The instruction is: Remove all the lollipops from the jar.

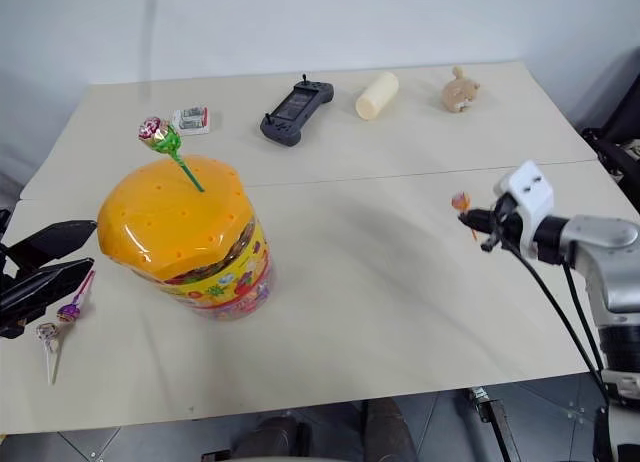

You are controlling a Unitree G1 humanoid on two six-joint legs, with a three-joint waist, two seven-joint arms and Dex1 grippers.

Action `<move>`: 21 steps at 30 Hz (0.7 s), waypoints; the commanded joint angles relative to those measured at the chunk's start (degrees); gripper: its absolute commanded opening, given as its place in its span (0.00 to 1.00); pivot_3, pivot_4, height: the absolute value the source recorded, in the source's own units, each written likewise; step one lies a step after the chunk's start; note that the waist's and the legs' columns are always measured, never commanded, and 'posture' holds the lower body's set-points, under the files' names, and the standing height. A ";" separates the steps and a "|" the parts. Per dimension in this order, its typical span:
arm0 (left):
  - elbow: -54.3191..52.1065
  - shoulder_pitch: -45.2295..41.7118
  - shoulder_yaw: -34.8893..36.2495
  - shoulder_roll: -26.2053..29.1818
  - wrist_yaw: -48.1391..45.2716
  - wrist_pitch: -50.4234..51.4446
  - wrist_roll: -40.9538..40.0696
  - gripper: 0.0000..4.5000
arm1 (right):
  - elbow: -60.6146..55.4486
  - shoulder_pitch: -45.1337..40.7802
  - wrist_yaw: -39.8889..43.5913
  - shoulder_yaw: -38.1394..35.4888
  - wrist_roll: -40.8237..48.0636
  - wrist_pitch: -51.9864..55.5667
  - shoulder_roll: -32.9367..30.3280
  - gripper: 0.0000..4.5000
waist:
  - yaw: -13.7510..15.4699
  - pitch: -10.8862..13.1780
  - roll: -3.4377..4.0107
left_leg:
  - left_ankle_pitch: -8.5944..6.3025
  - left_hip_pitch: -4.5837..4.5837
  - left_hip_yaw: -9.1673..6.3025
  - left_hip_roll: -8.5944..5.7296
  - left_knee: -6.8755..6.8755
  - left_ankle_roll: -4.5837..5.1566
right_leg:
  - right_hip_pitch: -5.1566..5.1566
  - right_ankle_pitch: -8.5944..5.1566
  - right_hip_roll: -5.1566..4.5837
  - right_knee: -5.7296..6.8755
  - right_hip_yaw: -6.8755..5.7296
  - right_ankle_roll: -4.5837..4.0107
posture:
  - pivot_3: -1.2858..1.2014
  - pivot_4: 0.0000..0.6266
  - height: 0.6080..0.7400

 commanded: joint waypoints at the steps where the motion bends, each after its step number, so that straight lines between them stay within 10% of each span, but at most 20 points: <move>1: 0.38 -0.83 0.64 1.69 -0.98 0.18 0.30 0.64 | 2.40 1.81 0.15 -0.42 -2.09 -4.05 0.26 0.01 | 0.03 0.01 0.02 | 0.00 -0.01 -0.01 -0.01 0.00 0.00 | 0.00 0.00 0.00 -0.01 0.02 0.00 | 0.52 0.24 1.00; 5: 1.50 -1.80 0.49 3.11 -1.52 0.80 0.47 0.64 | 5.77 3.34 2.57 -1.26 -2.08 -4.16 -0.61 0.15 | 0.15 0.01 0.03 | 0.00 0.00 -0.11 -0.01 0.01 0.00 | 0.05 0.00 -0.01 -0.04 0.00 0.00 | 0.52 0.24 1.00; 14: 5.98 -4.66 -0.90 4.75 -3.53 1.62 2.24 0.64 | -0.08 11.75 16.08 -16.71 11.74 -9.40 -0.49 0.84 | 1.36 0.13 0.23 | 0.00 -0.03 -0.17 -0.01 0.01 0.00 | 0.06 0.00 -0.01 -0.08 -0.05 -0.01 | 0.52 0.24 1.00; 21: 10.46 -3.94 1.11 5.44 -5.10 2.28 4.02 0.64 | -16.23 11.21 20.91 -23.22 30.24 -2.55 2.02 0.84 | 1.16 0.16 0.29 | 0.00 0.07 -0.14 0.02 0.02 0.00 | 0.17 0.01 -0.01 -0.08 -0.02 0.02 | 0.52 0.24 1.00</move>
